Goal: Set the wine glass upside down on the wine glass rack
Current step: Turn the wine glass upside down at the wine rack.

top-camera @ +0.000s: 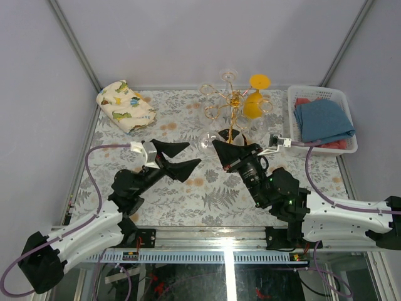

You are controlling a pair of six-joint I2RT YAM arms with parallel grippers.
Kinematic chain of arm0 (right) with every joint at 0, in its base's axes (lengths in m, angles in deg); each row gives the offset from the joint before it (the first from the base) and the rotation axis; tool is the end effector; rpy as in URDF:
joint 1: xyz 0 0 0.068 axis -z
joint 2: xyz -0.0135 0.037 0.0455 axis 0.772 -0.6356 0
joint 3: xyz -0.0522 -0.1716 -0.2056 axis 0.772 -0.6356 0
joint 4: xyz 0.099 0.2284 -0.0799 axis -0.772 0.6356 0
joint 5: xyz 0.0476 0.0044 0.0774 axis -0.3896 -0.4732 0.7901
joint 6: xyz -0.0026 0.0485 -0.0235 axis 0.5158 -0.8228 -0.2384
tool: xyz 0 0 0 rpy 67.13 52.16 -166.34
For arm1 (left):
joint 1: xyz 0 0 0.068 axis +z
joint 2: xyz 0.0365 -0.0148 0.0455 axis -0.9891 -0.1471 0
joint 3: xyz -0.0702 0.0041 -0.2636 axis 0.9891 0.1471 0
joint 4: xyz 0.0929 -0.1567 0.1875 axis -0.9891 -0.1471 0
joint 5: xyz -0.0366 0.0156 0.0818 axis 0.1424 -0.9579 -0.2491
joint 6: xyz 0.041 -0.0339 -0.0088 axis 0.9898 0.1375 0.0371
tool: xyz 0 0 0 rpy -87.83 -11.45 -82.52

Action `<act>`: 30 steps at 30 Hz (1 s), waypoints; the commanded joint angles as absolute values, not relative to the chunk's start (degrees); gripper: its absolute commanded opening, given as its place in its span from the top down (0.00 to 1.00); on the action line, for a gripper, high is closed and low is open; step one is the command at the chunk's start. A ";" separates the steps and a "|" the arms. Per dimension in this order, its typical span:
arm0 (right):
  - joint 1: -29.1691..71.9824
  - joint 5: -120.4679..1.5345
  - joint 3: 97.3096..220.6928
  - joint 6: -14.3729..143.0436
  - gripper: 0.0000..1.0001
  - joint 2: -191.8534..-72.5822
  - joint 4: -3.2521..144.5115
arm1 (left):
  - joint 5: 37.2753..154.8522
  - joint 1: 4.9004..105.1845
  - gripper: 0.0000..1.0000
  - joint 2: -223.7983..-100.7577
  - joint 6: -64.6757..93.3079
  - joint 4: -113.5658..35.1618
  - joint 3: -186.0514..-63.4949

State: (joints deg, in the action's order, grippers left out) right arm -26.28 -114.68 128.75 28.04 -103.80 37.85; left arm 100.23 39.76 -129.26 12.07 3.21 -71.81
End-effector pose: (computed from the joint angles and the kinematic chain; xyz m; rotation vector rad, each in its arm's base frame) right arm 0.0711 0.1881 0.3932 0.4280 1.3351 1.3102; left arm 0.1255 -0.1224 0.2898 0.4953 1.1649 -0.9741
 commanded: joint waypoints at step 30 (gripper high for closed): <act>-26.11 -117.03 130.01 3.40 1.00 -107.15 34.32 | 103.43 35.93 0.57 -138.81 24.66 10.36 -81.76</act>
